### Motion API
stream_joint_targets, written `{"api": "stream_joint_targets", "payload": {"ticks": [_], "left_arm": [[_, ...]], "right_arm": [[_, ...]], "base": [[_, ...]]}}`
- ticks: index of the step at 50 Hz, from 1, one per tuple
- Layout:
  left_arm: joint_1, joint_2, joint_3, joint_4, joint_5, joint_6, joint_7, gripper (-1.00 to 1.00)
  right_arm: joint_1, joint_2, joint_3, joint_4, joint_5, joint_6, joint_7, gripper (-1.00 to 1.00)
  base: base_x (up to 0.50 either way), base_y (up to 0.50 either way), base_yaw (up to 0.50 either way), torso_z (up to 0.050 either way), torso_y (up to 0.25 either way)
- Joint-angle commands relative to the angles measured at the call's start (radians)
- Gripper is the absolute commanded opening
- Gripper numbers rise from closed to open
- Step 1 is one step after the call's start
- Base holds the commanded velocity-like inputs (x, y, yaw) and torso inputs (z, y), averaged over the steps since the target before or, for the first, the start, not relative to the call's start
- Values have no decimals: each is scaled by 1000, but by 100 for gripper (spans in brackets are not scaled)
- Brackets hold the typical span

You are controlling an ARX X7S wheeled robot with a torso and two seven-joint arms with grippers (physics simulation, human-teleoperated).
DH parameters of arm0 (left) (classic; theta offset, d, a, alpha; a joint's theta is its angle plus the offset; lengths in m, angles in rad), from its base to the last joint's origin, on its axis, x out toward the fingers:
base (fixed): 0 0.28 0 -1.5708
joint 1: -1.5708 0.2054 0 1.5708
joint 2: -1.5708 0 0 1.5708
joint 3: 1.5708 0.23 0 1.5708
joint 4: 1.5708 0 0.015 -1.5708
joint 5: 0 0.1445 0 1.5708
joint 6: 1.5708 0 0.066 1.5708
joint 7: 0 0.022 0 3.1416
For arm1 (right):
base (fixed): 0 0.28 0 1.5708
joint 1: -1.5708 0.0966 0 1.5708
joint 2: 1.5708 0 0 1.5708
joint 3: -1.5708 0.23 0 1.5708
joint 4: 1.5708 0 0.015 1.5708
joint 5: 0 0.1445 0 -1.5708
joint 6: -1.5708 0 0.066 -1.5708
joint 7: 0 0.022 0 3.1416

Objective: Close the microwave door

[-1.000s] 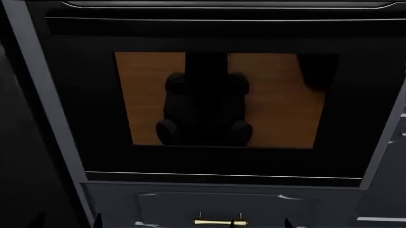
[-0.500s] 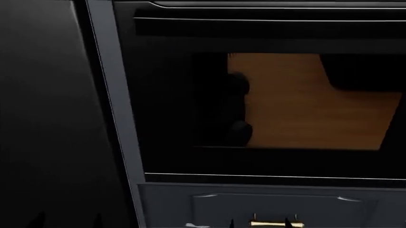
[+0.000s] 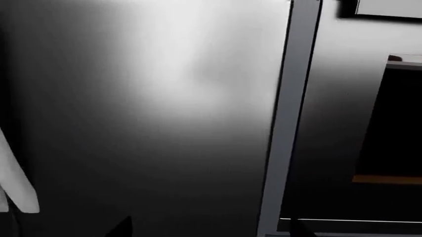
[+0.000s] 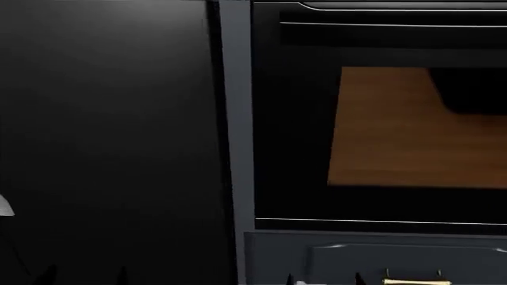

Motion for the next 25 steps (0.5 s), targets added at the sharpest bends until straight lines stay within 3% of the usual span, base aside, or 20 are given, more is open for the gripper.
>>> {"api": "stream_joint_targets", "payload": {"ticks": [1, 23, 25], "left_arm": [[4, -9, 10, 13, -8, -8, -11, 100], [3, -23, 26, 19, -21, -7, -25, 100], [1, -24, 27, 12, -22, -1, -24, 100]], "right_arm": [[0, 7, -7, 1, 10, 1, 10, 100], [5, 18, -19, 5, 24, -2, 29, 100], [10, 19, -20, 7, 29, 14, 31, 100]], "base": [[0, 500, 0, 0, 0], [0, 498, 0, 0, 0], [0, 0, 0, 0, 0]]}}
